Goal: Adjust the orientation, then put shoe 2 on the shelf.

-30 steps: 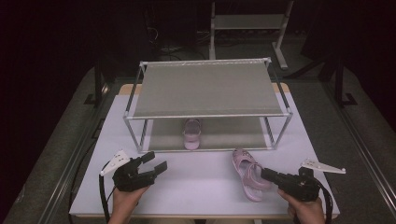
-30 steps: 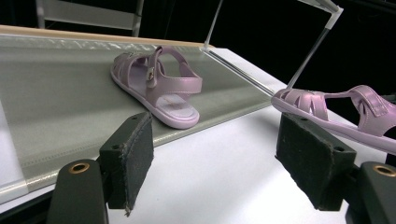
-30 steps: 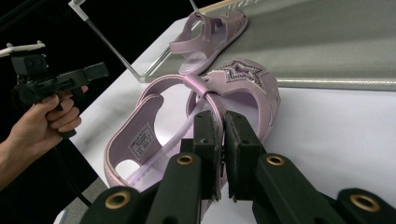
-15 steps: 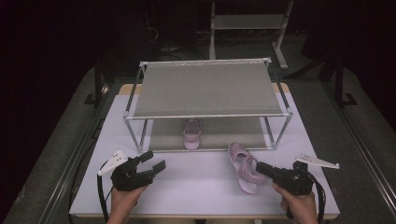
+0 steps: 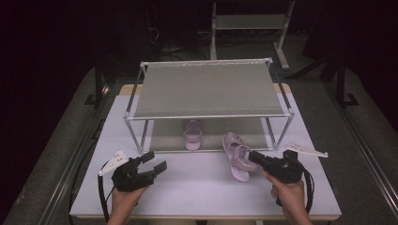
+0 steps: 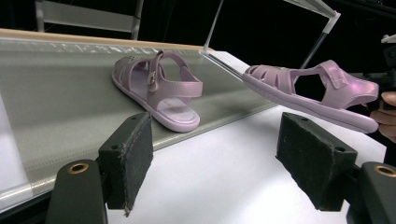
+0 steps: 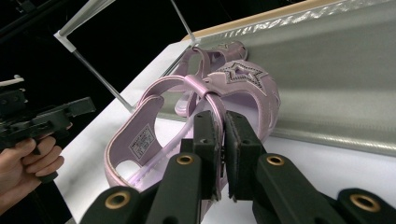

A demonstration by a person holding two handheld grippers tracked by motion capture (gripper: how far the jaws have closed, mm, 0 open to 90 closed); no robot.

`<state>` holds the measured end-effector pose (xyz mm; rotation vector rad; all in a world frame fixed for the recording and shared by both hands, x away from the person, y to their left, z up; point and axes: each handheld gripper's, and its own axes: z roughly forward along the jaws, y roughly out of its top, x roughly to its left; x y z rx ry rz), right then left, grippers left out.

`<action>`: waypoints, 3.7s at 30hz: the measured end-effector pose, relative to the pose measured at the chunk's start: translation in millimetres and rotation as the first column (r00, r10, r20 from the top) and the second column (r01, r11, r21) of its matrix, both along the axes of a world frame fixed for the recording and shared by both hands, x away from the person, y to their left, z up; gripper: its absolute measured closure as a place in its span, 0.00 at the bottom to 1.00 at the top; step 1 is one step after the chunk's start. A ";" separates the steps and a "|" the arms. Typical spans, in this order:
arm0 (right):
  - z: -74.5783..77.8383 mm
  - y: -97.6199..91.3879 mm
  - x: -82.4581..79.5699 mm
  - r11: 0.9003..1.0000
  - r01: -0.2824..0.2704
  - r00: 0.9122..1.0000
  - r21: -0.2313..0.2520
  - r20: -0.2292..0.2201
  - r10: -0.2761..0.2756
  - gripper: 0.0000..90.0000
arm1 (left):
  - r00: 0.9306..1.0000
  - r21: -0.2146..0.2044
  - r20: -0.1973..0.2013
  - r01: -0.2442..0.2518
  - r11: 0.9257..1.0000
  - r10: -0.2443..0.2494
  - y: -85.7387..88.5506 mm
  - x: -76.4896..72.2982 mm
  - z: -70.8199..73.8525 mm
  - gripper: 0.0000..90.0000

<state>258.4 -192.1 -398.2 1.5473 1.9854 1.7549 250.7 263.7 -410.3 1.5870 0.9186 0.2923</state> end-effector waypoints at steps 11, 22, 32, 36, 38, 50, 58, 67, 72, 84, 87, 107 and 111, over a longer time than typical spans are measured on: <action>-3.3 18.3 17.0 0.999 0.031 0.999 0.016 0.020 -0.032 0.93 | 1.000 -0.001 -0.001 0.004 1.000 -0.004 1.3 0.0 -0.6 0.30; -6.0 32.2 29.2 0.999 0.048 0.998 0.014 0.038 -0.049 0.93 | 1.000 0.000 0.001 0.001 1.000 -0.001 2.9 0.4 0.5 0.29; -12.3 44.7 43.6 0.997 0.082 0.995 0.001 0.051 -0.082 0.93 | 1.000 0.003 0.001 0.004 1.000 -0.004 -0.1 -0.3 0.7 0.28; -14.0 51.0 51.3 0.996 0.091 0.994 0.001 0.063 -0.091 0.93 | 1.000 0.007 0.004 0.007 1.000 -0.007 -0.8 0.7 0.7 0.28; -15.4 52.9 54.8 0.996 0.093 0.994 0.001 0.064 -0.093 0.93 | 1.000 0.002 0.002 0.006 1.000 -0.006 -0.4 0.4 0.6 0.28; -25.1 63.6 71.8 0.993 0.113 0.992 0.028 0.050 -0.114 0.93 | 1.000 0.003 0.005 0.010 1.000 -0.010 -0.5 0.6 1.4 0.28; -33.0 66.3 82.6 0.990 0.133 0.990 0.048 0.044 -0.135 0.93 | 1.000 0.008 0.002 0.016 1.000 -0.016 -2.1 1.3 0.5 0.28; -40.3 75.2 95.8 0.989 0.146 0.988 0.021 0.043 -0.147 0.93 | 1.000 0.009 0.001 0.023 1.000 -0.023 -3.5 1.7 0.2 0.28; -38.7 80.9 102.3 0.989 0.150 0.987 0.001 0.057 -0.150 0.93 | 1.000 0.004 0.003 0.023 1.000 -0.023 -3.1 1.5 0.9 0.28; -44.0 83.1 114.5 0.984 0.175 0.983 -0.040 0.070 -0.172 0.93 | 1.000 0.006 0.002 0.028 1.000 -0.028 -4.2 1.7 0.7 0.28; -45.4 86.1 116.5 0.984 0.167 0.984 -0.060 0.073 -0.163 0.93 | 1.000 0.003 0.002 0.027 1.000 -0.027 -3.6 1.7 0.9 0.28; -48.3 96.4 114.5 0.978 0.149 0.985 -0.147 0.105 -0.134 0.90 | 0.999 0.000 0.004 0.033 0.999 -0.033 -5.2 0.9 1.2 0.28; -45.5 99.9 114.2 0.978 0.170 0.980 -0.125 0.129 -0.153 0.92 | 0.999 0.001 0.003 0.034 0.999 -0.034 -4.8 0.6 1.4 0.28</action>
